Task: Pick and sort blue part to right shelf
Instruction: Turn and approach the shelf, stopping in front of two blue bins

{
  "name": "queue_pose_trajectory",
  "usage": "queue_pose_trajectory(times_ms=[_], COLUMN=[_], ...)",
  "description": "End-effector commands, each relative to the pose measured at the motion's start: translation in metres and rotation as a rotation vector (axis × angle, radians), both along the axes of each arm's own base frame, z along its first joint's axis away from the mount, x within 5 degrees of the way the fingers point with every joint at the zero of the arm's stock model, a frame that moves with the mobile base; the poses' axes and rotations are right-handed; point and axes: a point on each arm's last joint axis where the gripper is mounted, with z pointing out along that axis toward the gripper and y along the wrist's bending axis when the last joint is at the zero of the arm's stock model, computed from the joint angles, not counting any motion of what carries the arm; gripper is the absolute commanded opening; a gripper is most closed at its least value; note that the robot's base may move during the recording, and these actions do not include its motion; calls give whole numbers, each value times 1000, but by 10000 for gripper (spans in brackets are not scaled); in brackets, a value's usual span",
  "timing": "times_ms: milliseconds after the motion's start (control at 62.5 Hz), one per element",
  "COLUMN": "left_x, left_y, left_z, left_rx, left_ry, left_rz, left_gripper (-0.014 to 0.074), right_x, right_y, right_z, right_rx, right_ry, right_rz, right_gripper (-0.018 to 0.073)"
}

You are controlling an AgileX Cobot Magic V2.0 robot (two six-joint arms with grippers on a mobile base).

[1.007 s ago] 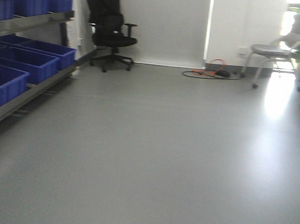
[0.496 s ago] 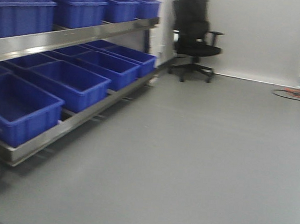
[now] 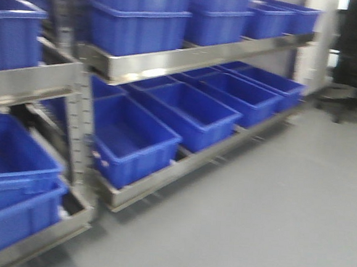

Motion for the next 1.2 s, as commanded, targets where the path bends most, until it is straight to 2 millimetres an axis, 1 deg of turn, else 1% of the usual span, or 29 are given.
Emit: queue_pose_trajectory(times_ms=[0, 1183], left_x=[0, 0], left_y=[1, 1], left_z=[17, 17], left_rx=[-13, -13], left_ry=[-103, -103], left_rz=[10, 10], left_gripper=[386, 386], right_x=[-1, -1], right_y=[0, 0], right_z=[18, 18], right_rx=[-13, -13], right_ry=[-118, -118], right_rz=[-6, -6], right_gripper=[407, 407])
